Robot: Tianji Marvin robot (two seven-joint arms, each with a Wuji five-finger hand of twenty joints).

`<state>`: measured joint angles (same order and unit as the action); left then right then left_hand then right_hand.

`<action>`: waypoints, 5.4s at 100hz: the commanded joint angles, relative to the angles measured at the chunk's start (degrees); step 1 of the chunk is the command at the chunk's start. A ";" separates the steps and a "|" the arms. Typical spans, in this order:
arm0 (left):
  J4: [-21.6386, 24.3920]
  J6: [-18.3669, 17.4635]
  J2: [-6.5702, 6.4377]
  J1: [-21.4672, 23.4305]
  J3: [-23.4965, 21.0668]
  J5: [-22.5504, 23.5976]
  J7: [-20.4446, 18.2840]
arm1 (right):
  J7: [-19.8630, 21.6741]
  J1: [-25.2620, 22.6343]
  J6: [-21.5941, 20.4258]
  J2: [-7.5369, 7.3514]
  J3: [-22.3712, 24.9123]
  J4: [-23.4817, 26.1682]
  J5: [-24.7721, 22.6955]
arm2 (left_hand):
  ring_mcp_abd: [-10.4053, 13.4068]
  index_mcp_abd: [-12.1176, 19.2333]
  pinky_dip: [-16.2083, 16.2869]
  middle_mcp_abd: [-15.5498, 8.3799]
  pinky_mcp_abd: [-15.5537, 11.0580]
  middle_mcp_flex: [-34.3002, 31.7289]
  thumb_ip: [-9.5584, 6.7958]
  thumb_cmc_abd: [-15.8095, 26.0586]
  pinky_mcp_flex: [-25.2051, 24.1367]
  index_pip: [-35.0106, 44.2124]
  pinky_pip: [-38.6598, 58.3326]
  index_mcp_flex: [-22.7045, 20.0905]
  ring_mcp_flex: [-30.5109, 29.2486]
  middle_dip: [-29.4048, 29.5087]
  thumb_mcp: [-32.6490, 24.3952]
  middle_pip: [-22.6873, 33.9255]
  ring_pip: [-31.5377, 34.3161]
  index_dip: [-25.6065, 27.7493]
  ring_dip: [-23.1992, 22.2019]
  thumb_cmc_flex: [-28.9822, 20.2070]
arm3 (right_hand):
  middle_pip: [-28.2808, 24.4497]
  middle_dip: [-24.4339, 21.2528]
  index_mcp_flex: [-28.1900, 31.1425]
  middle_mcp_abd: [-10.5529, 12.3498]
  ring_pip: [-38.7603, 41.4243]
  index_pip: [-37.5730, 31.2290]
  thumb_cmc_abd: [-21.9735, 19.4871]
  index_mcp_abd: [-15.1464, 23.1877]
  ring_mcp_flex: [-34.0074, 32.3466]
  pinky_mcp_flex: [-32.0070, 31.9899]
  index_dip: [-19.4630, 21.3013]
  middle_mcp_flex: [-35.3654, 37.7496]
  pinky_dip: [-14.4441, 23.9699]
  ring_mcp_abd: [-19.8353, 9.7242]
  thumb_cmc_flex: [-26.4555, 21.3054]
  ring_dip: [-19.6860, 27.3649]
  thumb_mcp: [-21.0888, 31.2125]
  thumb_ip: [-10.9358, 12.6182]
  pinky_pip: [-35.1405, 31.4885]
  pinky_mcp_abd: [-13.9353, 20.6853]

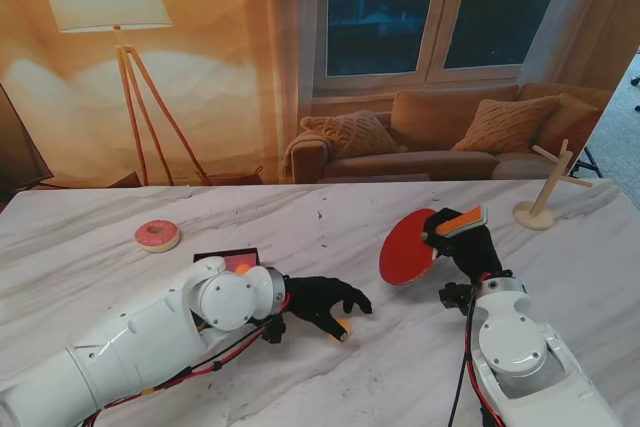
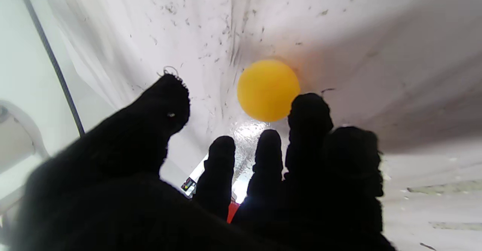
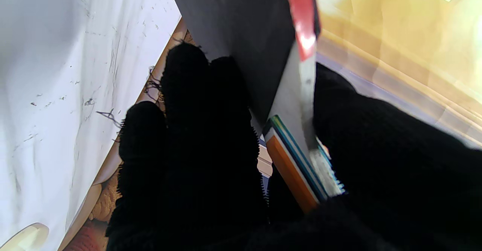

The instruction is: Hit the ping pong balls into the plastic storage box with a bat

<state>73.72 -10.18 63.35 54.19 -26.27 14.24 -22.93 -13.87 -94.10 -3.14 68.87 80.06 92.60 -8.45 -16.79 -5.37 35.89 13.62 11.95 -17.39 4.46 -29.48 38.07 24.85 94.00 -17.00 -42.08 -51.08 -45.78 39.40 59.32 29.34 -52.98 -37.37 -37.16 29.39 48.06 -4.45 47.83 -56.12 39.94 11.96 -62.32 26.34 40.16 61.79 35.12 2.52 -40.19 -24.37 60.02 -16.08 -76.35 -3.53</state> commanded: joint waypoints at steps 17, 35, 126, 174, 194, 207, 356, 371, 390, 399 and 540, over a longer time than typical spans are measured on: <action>-1.99 -1.19 1.11 -0.25 1.02 0.89 1.15 | 1.11 -0.24 0.62 0.15 0.04 0.49 0.48 | -4.00 1.03 -2.76 0.97 -9.59 -1.31 0.62 -2.65 2.61 16.61 2.44 -0.13 -1.91 -1.64 -5.35 1.57 -0.75 11.78 2.41 -0.69 | -1.84 -0.59 12.16 12.27 -1.20 -8.49 -5.53 0.25 3.86 -0.83 2.12 2.93 0.59 -4.60 -8.62 0.67 10.03 2.00 -1.01 1.21; -2.77 -2.06 1.44 -0.38 1.68 2.83 2.88 | 1.09 -0.16 0.32 0.16 0.07 0.39 0.62 | -2.89 0.16 -4.03 1.42 -10.36 0.07 -0.36 -3.85 3.83 24.49 0.80 -3.05 -2.79 -1.21 -10.01 1.40 -2.18 17.22 3.89 -2.17 | -1.80 -0.59 12.18 12.21 -1.21 -8.49 -5.55 0.25 3.87 -0.89 2.09 2.92 0.60 -4.64 -8.60 0.67 10.02 1.98 -1.00 1.22; -2.14 -0.89 1.44 0.14 2.14 2.97 2.90 | 0.97 0.08 -0.14 0.23 -0.24 -0.12 0.91 | -3.35 2.19 -7.61 -1.70 -8.22 -16.62 4.88 -11.38 6.36 41.28 -1.09 -15.18 -6.37 -12.42 -14.72 2.39 -4.48 13.76 4.68 -15.13 | -1.89 -0.46 12.24 12.15 -1.21 -8.47 -5.53 0.27 3.88 -0.88 2.11 3.05 0.70 -4.59 -8.61 0.62 10.04 1.97 -1.02 1.21; -3.53 -1.79 1.87 -0.89 3.33 1.96 2.55 | 1.39 0.64 0.13 0.21 -0.77 -0.43 1.31 | -4.19 1.37 -5.52 -0.35 -6.68 -12.75 6.19 -11.15 3.85 34.38 -3.47 -15.70 -3.71 5.28 -11.63 0.70 -5.91 7.69 6.75 -14.14 | -1.91 -0.45 12.29 11.99 -1.16 -8.45 -5.48 0.10 3.87 -0.98 2.12 3.12 0.72 -4.52 -8.63 0.62 10.12 1.96 -0.99 1.18; -4.49 -1.75 2.28 -1.58 3.89 1.75 2.66 | 1.51 0.85 0.15 0.21 -0.91 -0.51 1.46 | -1.77 0.05 -8.30 -0.48 -8.86 -21.01 5.64 -12.64 6.90 42.55 -3.31 -17.46 -7.91 -7.61 -14.22 -0.37 -5.93 7.31 5.69 -16.70 | -1.94 -0.45 12.29 12.02 -1.14 -8.44 -5.45 0.11 3.86 -0.94 2.09 3.15 0.74 -4.50 -8.63 0.62 10.13 1.96 -1.02 1.14; -4.48 -1.49 2.29 -1.51 3.57 1.76 2.73 | 1.62 1.05 0.22 0.20 -1.06 -0.63 1.53 | -2.88 0.09 -8.28 -0.72 -8.71 -22.51 5.32 -12.94 7.33 43.47 -2.64 -17.92 -7.95 -8.34 -14.75 -0.56 -5.07 7.27 5.16 -16.73 | -1.94 -0.45 12.28 12.03 -1.15 -8.44 -5.48 0.13 3.87 -0.94 2.08 3.15 0.75 -4.48 -8.62 0.63 10.13 1.96 -1.02 1.14; 19.73 4.29 -4.04 12.38 -27.21 17.92 -2.43 | 1.33 8.73 4.56 2.49 -12.17 -3.96 12.69 | -2.80 0.97 -8.07 -1.74 -8.80 -25.06 4.12 -11.82 6.46 43.73 -2.01 -18.35 -7.69 -11.27 -14.32 -4.10 -4.68 7.62 4.16 -17.16 | -1.97 -0.25 12.56 12.55 -1.34 -8.52 -5.47 0.30 3.74 -0.95 2.64 3.49 0.74 -4.67 -8.53 0.45 10.18 2.04 -0.94 1.17; 21.00 3.22 -4.28 12.93 -29.51 19.28 -2.90 | 1.59 9.08 5.03 2.67 -13.41 -4.06 13.79 | -2.65 1.02 -8.08 -1.82 -8.87 -25.11 4.02 -11.72 6.30 43.63 -2.16 -18.36 -7.57 -11.37 -14.09 -4.33 -4.86 7.75 4.08 -17.24 | -1.96 -0.23 12.67 12.51 -1.36 -8.57 -5.43 0.26 3.69 -0.95 2.74 3.49 0.74 -4.70 -8.53 0.42 10.19 2.03 -0.94 1.17; 22.46 2.47 -4.33 13.68 -32.32 21.12 -2.57 | 2.37 9.52 5.39 2.71 -14.78 -3.81 14.76 | -2.57 1.35 -8.05 -1.85 -8.94 -25.16 3.95 -11.63 6.24 43.39 -2.25 -18.27 -7.69 -11.49 -13.85 -4.51 -5.00 7.96 3.97 -17.29 | -1.92 -0.21 12.69 12.55 -1.38 -8.56 -5.44 0.34 3.67 -0.95 2.92 3.49 0.74 -4.75 -8.54 0.37 10.19 2.04 -0.94 1.17; 23.21 2.27 -4.38 14.06 -33.44 22.04 -2.49 | 3.12 9.70 5.53 2.62 -15.38 -3.65 15.18 | -2.54 1.36 -8.04 -1.85 -8.94 -25.19 3.93 -11.58 6.24 43.33 -2.26 -18.28 -7.69 -11.54 -13.75 -4.57 -5.02 8.05 3.92 -17.28 | -1.93 -0.19 12.84 12.55 -1.42 -8.68 -5.48 0.28 3.71 -0.95 3.05 3.54 0.74 -4.74 -8.55 0.36 10.22 2.05 -0.94 1.17; 31.08 5.34 -4.19 14.15 -40.78 22.43 -3.19 | 3.05 16.55 5.84 5.23 -24.49 -10.12 21.12 | -1.38 1.60 -7.66 -2.17 -9.74 -24.92 3.37 -10.36 5.73 42.14 -2.95 -17.85 -7.51 -12.21 -12.17 -6.15 -5.83 9.12 2.95 -17.62 | -1.99 0.07 12.89 13.92 -2.49 -9.11 -6.03 1.51 3.84 -0.75 5.25 3.41 0.50 -5.93 -8.39 -0.08 9.45 2.25 -0.30 1.80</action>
<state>104.17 -5.21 58.95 68.14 -66.79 36.71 -25.65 -11.72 -77.21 2.21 73.94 55.57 82.74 12.52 -15.82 -3.87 29.00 13.45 11.56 -38.87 10.41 -42.00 43.98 64.99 90.12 -33.64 -48.40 -60.44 -55.74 31.94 53.42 36.49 -49.07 -50.53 -37.16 29.29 48.68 -4.45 47.83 -55.59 40.17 11.84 -62.31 25.77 40.46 62.09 35.12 2.60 -40.19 -24.37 60.02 -16.08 -76.35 -3.53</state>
